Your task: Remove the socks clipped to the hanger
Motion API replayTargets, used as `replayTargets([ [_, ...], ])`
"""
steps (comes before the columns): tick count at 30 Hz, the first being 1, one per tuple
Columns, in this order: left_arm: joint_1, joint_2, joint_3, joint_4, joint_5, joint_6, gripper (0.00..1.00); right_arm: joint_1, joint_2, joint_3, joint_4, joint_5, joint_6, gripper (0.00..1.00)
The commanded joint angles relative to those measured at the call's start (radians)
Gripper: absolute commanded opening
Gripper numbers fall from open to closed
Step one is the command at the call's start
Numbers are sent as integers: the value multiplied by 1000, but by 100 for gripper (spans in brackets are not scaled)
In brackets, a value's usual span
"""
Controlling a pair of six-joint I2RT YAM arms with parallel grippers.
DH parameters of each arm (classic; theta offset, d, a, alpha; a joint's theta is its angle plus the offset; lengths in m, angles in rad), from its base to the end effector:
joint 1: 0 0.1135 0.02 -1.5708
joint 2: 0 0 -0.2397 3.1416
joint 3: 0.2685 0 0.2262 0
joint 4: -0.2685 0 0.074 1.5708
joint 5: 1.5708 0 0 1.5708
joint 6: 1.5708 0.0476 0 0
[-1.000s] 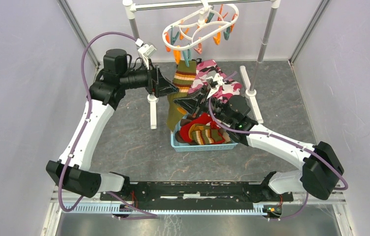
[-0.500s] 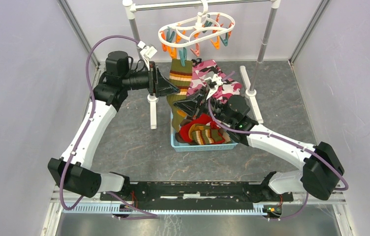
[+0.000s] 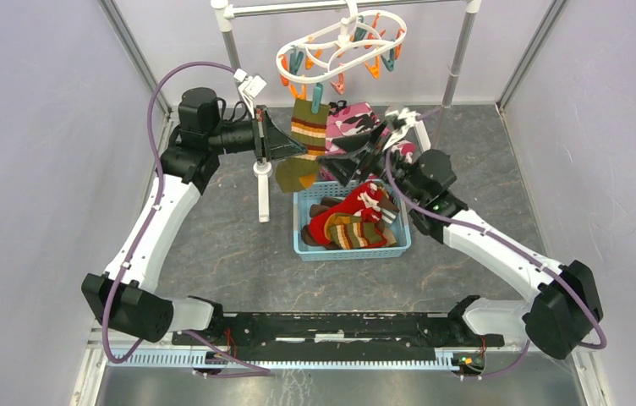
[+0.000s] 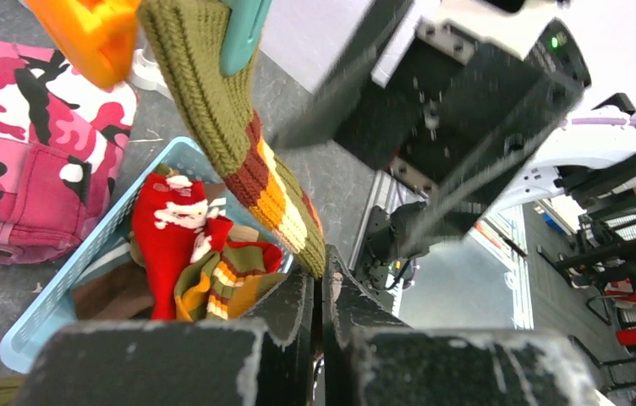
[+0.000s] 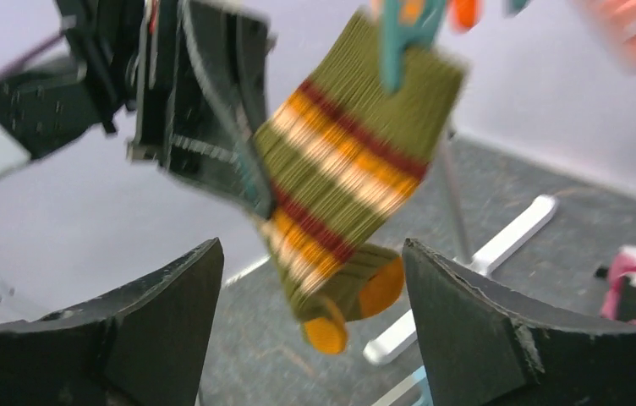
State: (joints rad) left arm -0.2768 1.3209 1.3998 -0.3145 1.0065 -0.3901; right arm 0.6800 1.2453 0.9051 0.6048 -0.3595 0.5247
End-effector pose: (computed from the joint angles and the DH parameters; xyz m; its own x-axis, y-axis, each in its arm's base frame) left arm 0.2488 -0.1125 0.3995 -0.5638 -0.0513 -0.8243 0.7808 0.2924 -0.5522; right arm 0.2098 0.1912 0.3554 -0.2511 0.4000 -0.8814 -0.8398 0.3628 0.4039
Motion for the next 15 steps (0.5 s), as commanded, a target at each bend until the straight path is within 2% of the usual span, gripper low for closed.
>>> replayTargets([
  [1,4,-35,2,85,68,-84,2,-65,27,135,98,-38,94,85],
  [6,2,-32,-3,140,124,-134,2,-78,172,273,189,-96,219,87],
  [11,2,-32,-8,179,159,-168,2,-84,268,323,296,-90,326,87],
  [15,2,-39,-7,189,180,-172,2,-86,294,333,315,-70,346,87],
])
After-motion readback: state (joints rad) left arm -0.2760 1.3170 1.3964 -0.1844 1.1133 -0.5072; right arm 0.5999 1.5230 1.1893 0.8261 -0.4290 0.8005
